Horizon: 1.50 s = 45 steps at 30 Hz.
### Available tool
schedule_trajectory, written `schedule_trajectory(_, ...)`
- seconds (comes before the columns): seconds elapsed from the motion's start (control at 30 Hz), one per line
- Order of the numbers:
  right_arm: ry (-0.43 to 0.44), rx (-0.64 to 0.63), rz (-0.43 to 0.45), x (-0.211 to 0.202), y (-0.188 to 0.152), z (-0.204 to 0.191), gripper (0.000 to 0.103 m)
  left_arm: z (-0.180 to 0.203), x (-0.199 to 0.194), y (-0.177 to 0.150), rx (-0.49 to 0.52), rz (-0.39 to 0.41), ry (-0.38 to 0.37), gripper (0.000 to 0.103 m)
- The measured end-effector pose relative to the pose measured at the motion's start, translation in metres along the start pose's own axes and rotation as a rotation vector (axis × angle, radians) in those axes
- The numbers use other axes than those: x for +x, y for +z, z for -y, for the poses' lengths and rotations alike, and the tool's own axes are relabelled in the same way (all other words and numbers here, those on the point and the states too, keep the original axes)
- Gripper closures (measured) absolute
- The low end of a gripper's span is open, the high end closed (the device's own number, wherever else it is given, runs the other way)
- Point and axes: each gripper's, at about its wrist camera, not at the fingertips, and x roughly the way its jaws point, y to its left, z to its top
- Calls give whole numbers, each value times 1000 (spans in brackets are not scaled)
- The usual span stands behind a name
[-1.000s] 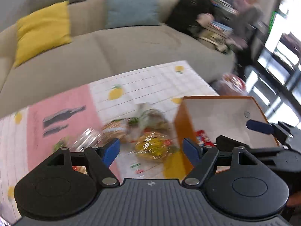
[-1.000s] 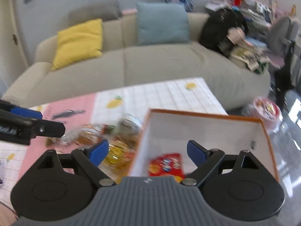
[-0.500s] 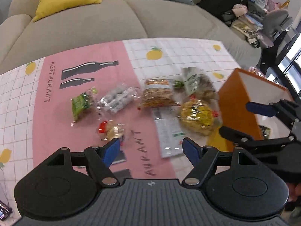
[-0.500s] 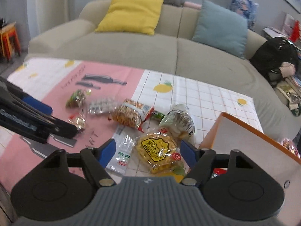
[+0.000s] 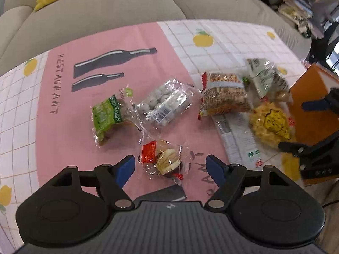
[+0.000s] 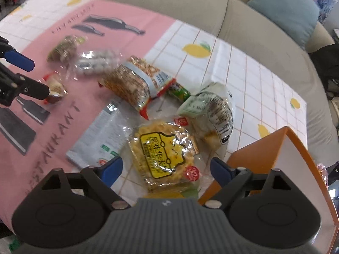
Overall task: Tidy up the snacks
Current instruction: 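Grasp the clear cookie pack with the left tool while the right grasps the yellow cookie pack, then carry both cookie packs into the white box and open both tools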
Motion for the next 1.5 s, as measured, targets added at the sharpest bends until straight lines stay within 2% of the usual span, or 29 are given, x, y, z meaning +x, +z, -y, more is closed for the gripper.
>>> schedule_trajectory(0.17, -23, -60, -53, 17, 10, 1, 9, 5, 23, 2, 36, -42, 37, 14)
schedule_trajectory(0.37, -6, -107, -112, 29, 18, -4, 10, 6, 35, 2, 28, -67, 59, 23)
schedule_trajectory(0.53, 0, -128, -171, 39, 21, -10, 23, 8, 32, -1, 29, -52, 48, 33)
schedule_trajectory(0.67, 36, -109, -211, 47, 24, -4, 28, 8, 30, -3, 14, -41, 42, 39)
schedule_trajectory(0.7, 37, -101, -213, 47, 24, -3, 32, 9, 29, -3, 12, -37, 45, 43)
schedule_trajectory(0.73, 44, -91, -213, 47, 25, -1, 33, 10, 28, -4, 12, -32, 51, 49)
schedule_trajectory(0.83, 54, -76, -204, 46, 24, 2, 39, 11, 25, -4, 3, -37, 44, 53)
schedule_trajectory(1.13, 110, 9, -146, 20, 17, 4, 67, 18, -1, -17, -78, 0, -11, 55)
schedule_trajectory(1.33, 226, 163, -113, -9, 4, 11, 70, 29, -34, -24, -111, 32, -59, 55)
schedule_trajectory(1.5, 278, 201, -32, -52, -5, 9, 70, 43, -68, -25, -105, 74, -87, 55)
